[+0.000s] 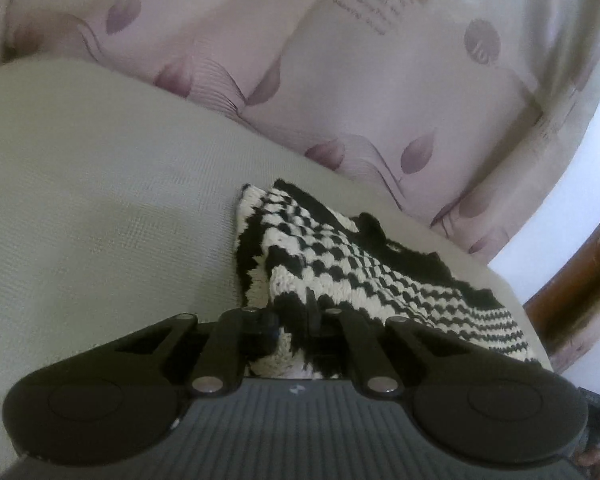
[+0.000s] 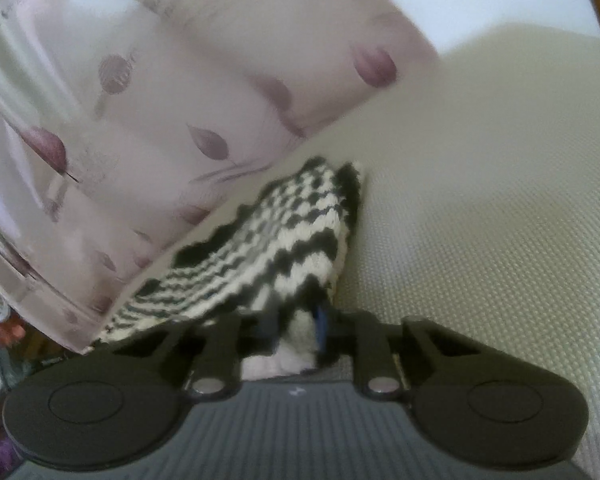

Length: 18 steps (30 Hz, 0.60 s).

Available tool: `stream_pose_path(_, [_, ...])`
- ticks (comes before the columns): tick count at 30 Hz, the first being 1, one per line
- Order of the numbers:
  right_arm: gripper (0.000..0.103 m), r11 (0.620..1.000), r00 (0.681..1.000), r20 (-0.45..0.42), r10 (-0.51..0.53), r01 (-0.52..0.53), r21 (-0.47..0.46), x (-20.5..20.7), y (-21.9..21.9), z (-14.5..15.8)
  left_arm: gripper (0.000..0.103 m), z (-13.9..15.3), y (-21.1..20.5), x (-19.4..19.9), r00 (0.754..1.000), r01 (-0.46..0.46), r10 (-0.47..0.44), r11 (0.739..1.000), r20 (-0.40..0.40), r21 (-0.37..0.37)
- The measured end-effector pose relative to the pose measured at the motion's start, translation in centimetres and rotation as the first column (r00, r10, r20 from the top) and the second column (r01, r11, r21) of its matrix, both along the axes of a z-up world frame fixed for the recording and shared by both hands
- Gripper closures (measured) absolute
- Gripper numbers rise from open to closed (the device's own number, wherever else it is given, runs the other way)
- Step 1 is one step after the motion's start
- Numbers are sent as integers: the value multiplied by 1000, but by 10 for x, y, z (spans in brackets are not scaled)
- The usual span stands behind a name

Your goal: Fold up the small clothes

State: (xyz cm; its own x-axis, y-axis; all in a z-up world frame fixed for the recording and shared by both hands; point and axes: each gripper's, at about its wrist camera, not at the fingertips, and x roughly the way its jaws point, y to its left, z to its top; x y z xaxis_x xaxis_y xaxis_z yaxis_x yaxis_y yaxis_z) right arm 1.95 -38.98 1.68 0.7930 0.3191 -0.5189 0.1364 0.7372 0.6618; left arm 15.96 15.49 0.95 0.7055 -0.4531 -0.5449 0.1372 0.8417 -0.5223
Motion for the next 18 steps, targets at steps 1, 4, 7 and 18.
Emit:
stream_pose_path(1, [93, 1000, 1000, 9, 3, -3, 1, -6, -1, 5, 94, 0, 5, -8, 1000, -1, 1, 1000, -11, -6])
stream_pose_path(4, [94, 999, 1000, 2, 25, -25, 27, -24, -9, 12, 94, -3, 9, -28, 999, 27, -27, 1000, -32, 5])
stream_pose_path(7, [94, 999, 998, -60, 34, -32, 23, -40, -15, 5, 94, -11, 9, -39, 999, 38, -37, 999, -38, 25])
stream_pose_path(18, [92, 993, 991, 114, -66, 77, -91, -36, -7, 49, 15, 28, 10, -47, 981, -102, 94, 994, 172, 42])
